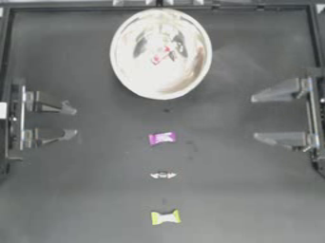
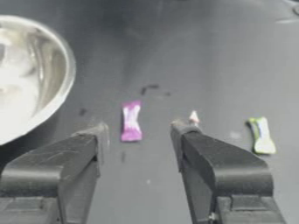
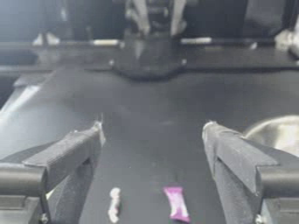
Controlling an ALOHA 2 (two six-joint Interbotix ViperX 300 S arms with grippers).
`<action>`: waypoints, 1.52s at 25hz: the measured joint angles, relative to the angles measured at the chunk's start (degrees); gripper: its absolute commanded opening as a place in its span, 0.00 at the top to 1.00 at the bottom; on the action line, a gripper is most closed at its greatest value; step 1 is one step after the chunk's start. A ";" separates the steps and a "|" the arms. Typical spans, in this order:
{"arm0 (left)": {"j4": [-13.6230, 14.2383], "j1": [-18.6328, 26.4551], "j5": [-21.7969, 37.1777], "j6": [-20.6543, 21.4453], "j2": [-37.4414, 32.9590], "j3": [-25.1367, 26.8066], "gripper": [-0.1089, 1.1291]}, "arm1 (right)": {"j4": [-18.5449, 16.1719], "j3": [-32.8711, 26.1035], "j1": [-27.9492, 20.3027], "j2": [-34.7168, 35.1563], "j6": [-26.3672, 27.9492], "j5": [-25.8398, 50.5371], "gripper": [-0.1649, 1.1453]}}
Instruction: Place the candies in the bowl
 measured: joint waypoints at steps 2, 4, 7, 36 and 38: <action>0.00 1.23 2.81 0.09 1.49 -2.29 0.22 | 0.09 0.18 0.00 -0.18 0.00 0.18 0.13; 0.09 2.46 6.24 0.00 4.04 -5.19 0.21 | 0.18 0.18 0.00 -0.18 0.00 0.35 0.13; 0.88 4.04 11.43 0.18 10.02 -10.37 0.19 | 0.44 0.35 0.00 -0.26 0.00 0.53 0.13; 10.37 0.79 24.08 1.76 56.95 -42.80 0.11 | 1.14 0.79 1.41 1.58 0.00 -2.37 0.13; 10.63 0.88 24.08 1.76 58.36 -43.68 0.11 | 1.14 0.88 1.41 1.58 0.00 -2.64 0.13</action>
